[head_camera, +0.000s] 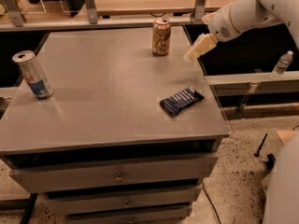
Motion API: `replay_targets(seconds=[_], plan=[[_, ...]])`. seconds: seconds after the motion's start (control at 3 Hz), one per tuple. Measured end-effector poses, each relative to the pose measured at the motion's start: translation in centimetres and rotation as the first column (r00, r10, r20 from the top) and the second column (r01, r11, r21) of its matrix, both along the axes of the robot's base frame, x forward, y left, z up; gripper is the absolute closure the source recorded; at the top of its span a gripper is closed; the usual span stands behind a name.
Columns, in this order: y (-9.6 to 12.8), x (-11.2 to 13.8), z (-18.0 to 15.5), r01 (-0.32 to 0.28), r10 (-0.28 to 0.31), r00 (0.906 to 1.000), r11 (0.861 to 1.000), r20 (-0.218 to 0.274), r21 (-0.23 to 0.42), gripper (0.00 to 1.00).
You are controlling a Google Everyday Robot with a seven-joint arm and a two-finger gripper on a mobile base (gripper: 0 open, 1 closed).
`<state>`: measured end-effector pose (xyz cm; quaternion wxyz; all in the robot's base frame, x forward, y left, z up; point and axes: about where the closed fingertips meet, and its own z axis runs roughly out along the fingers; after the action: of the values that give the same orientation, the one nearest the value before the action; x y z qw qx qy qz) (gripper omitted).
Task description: Move orange can near rxbar blueberry
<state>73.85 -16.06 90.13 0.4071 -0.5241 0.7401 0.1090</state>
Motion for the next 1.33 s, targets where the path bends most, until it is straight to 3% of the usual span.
replay_targets(seconds=[0.67,1.33], plan=[[4.5,4.8,-3.6,-0.063,0.062,0.998,0.981,0.01,0.181,0.0],[8.9,6.6,-3.7,-0.128,0.12,0.9918,0.935,0.045,0.332,0.0]])
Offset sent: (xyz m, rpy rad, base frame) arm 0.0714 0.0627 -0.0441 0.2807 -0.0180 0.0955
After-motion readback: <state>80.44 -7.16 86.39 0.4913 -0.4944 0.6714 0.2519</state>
